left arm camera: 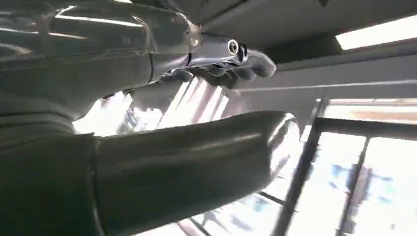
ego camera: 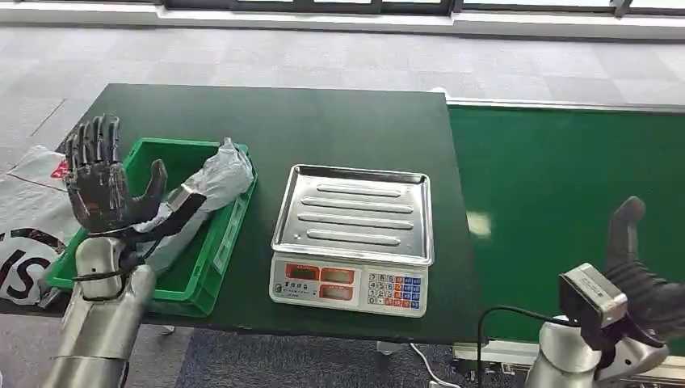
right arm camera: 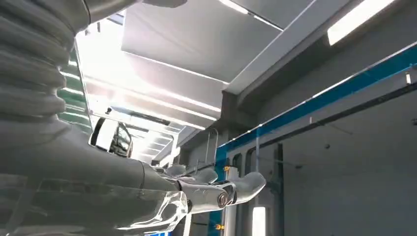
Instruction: Moved the parcel from conveyor to table for the left to box.
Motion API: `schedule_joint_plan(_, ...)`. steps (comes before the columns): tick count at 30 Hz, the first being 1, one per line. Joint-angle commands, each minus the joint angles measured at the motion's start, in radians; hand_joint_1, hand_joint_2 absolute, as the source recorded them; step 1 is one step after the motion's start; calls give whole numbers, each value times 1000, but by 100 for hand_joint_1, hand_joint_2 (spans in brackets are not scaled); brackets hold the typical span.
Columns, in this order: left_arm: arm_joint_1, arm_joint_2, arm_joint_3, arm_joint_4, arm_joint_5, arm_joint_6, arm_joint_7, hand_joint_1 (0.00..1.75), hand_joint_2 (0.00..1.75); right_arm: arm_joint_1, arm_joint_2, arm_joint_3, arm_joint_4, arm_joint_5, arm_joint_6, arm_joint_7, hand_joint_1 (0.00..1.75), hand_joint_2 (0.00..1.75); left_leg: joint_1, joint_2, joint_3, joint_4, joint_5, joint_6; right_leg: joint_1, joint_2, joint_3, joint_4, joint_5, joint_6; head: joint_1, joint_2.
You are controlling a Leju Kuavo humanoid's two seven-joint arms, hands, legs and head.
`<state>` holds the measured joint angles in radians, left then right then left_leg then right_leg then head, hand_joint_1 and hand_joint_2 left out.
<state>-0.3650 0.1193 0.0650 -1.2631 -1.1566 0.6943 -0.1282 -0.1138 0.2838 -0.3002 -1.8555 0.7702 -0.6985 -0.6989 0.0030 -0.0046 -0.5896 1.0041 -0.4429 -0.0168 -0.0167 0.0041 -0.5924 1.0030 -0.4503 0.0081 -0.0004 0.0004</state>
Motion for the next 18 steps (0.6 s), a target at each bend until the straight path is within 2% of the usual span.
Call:
schedule_joint_plan(1, 30, -167, 112, -167, 593, -85, -401, 0, 0, 60, 65, 41, 33, -7, 0, 1, 0, 175, 2, 1, 3, -2, -1, 0, 2, 0, 3, -3, 0, -1, 0, 0)
schedule_joint_plan(3, 58, -167, 78, -223, 697, -163, -455, 0, 0, 60, 65, 45, 36, -4, 0, 1, 0, 175, 2, 2, 3, -2, -1, 0, 2, 1, 3, -3, 0, -1, 0, 0)
schedule_joint_plan(4, 71, -170, 67, -255, 760, -209, -471, 0, 175, 58, 65, 47, 35, -3, 0, 1, 0, 175, 1, 1, 2, -1, -1, 0, 2, 0, 2, -2, 0, 0, 0, 0)
schedule_joint_plan(8, 166, -170, -3, -416, 1004, -465, -541, 0, 175, 60, 65, 69, 41, -37, 0, 1, 0, 175, 2, 1, 2, -1, -1, 0, 3, 0, 3, -3, 0, -1, 0, 0)
schedule_joint_plan(11, 215, -178, -42, -474, 1024, -520, -570, 0, 175, 56, 65, 89, 49, -59, 0, 1, 0, 175, 1, 2, 2, -1, -1, -1, 3, 1, 1, -2, 0, -1, 0, 0)
schedule_joint_plan(18, 215, -178, -42, -474, 1024, -520, -570, 0, 175, 56, 65, 89, 49, -59, 0, 1, 0, 175, 2, 1, 3, -3, -1, -1, 3, 0, 4, -4, 0, -1, 0, 0)
